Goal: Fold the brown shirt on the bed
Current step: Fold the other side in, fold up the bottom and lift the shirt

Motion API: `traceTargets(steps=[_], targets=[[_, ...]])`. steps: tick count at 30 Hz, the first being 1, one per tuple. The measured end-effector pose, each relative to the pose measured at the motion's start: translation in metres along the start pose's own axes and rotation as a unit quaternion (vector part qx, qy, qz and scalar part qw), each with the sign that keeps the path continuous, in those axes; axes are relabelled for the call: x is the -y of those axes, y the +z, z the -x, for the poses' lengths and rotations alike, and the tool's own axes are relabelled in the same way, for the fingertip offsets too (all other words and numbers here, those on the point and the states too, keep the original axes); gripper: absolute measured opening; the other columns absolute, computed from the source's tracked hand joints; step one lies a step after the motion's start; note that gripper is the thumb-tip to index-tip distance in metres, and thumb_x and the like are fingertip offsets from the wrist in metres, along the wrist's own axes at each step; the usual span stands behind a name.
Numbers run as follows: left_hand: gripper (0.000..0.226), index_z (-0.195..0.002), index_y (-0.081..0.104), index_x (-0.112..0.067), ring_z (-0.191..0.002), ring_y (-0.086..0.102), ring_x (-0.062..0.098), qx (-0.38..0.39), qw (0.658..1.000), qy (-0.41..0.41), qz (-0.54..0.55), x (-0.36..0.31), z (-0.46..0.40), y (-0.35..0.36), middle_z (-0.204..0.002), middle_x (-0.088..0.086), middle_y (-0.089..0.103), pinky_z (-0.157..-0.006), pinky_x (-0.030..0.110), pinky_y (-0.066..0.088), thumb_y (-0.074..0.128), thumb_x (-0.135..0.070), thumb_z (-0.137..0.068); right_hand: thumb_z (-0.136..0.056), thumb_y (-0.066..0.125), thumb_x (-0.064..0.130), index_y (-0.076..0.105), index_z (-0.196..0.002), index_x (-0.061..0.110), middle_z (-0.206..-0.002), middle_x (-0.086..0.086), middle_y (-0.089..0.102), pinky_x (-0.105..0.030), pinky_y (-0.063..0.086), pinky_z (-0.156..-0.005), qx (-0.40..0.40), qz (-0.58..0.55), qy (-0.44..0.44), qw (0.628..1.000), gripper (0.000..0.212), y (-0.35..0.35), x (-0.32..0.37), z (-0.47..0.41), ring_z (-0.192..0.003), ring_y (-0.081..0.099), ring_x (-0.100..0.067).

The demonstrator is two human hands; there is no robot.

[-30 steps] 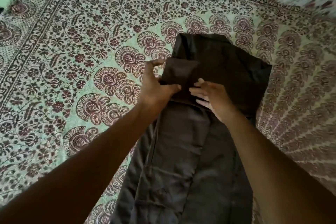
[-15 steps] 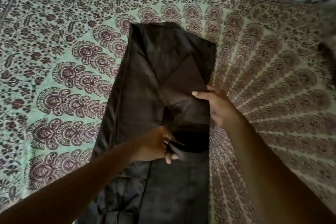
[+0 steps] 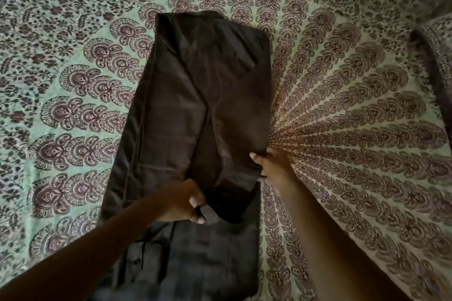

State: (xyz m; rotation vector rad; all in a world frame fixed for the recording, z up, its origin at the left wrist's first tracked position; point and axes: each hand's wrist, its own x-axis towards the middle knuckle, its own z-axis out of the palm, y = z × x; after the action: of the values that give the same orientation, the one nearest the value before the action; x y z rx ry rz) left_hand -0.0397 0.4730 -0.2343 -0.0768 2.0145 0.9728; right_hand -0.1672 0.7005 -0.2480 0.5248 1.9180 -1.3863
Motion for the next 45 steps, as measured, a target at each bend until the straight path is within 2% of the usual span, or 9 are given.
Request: traceTargets(steps=[8,12,16,19,22,30,35,41,45], targets=[[0.036,-0.097,0.080,-0.021,-0.086,0.071,0.003,0.068,0.997,-0.030,0.029,0.006,0.017,0.018,-0.086,-0.012,0.075,-0.084,0.022,0.057,0.092,-0.030,-0.064,-0.095,0.070,0.013,0.072,-0.089,0.017,-0.108,-0.011,0.076,-0.068,0.055,-0.088,0.010,-0.036,-0.015,0.999,0.008,0.013,-0.011,0.001,-0.106,0.072,-0.033],[0.057,-0.081,0.071,-0.020,-0.082,0.068,0.023,-0.016,0.991,-0.086,0.103,0.025,0.015,0.030,-0.084,0.003,0.071,-0.084,0.048,0.057,0.074,-0.061,-0.042,-0.096,0.065,0.008,0.068,-0.086,0.019,-0.102,-0.013,0.074,-0.043,0.062,-0.063,0.004,0.050,-0.035,0.998,0.015,0.016,-0.017,0.007,-0.099,0.073,-0.034],[0.017,-0.054,0.065,-0.037,-0.069,0.049,0.013,-0.076,0.978,-0.108,0.160,0.002,0.024,0.043,-0.070,-0.004,0.052,-0.073,0.029,0.041,0.067,-0.053,-0.057,-0.093,0.065,0.008,0.069,-0.091,0.012,-0.095,-0.014,0.070,-0.037,0.062,-0.051,-0.030,0.128,-0.073,0.989,0.007,0.015,-0.025,0.009,-0.084,0.070,-0.030],[0.040,-0.040,0.057,-0.030,-0.055,0.043,0.011,-0.154,0.952,-0.132,0.228,0.001,0.025,0.057,-0.053,-0.010,0.046,-0.059,0.026,0.038,0.068,-0.041,-0.077,-0.096,0.066,0.011,0.069,-0.099,0.011,-0.108,-0.015,0.069,-0.032,0.057,-0.046,-0.028,0.132,-0.069,0.989,0.004,0.016,-0.030,0.007,-0.089,0.068,-0.028],[0.066,-0.044,0.060,-0.017,-0.048,0.057,0.015,-0.195,0.922,-0.153,0.297,0.006,0.027,0.068,-0.050,-0.006,0.059,-0.055,0.026,0.044,0.059,-0.075,-0.075,-0.098,0.064,0.012,0.067,-0.100,0.013,-0.112,-0.015,0.068,-0.025,0.051,-0.042,-0.019,0.133,-0.063,0.989,0.004,0.016,-0.033,0.006,-0.089,0.066,-0.028],[0.030,-0.076,0.063,-0.027,-0.069,0.063,0.002,-0.218,0.969,-0.094,0.077,0.011,0.045,0.083,-0.080,-0.013,0.064,-0.057,0.008,0.044,0.089,-0.012,-0.074,-0.095,0.072,0.021,0.069,-0.105,0.012,-0.104,-0.007,0.072,-0.025,0.049,-0.045,-0.002,0.092,-0.061,0.994,0.014,0.015,-0.040,0.011,-0.082,0.068,-0.021],[0.056,-0.101,0.054,-0.034,-0.089,0.052,0.010,-0.250,0.963,-0.083,0.060,0.017,0.051,0.094,-0.109,-0.007,0.041,-0.075,0.019,0.049,0.093,-0.013,-0.067,-0.090,0.078,0.017,0.066,-0.092,0.014,-0.094,-0.005,0.070,-0.024,0.050,-0.040,-0.005,0.128,-0.090,0.988,0.012,0.021,-0.044,0.012,-0.072,0.067,-0.014],[0.046,-0.105,0.046,-0.030,-0.097,0.062,0.018,-0.191,0.976,-0.100,0.036,0.021,0.043,0.102,-0.114,0.002,0.056,-0.060,0.009,0.042,0.081,-0.012,-0.082,-0.091,0.077,0.019,0.063,-0.101,0.007,-0.096,-0.004,0.067,-0.024,0.053,-0.039,-0.037,0.161,-0.137,0.977,0.021,0.025,-0.038,0.013,-0.075,0.066,-0.016],[0.040,-0.135,0.041,-0.021,-0.108,0.065,0.036,-0.133,0.982,-0.116,-0.065,0.001,0.042,0.095,-0.123,0.018,0.060,-0.088,0.038,0.056,0.060,-0.024,-0.099,-0.091,0.077,0.027,0.068,-0.100,0.010,-0.095,-0.003,0.071,-0.026,0.059,-0.064,-0.081,0.201,-0.183,0.959,0.021,0.028,-0.028,0.009,-0.084,0.070,-0.022]])
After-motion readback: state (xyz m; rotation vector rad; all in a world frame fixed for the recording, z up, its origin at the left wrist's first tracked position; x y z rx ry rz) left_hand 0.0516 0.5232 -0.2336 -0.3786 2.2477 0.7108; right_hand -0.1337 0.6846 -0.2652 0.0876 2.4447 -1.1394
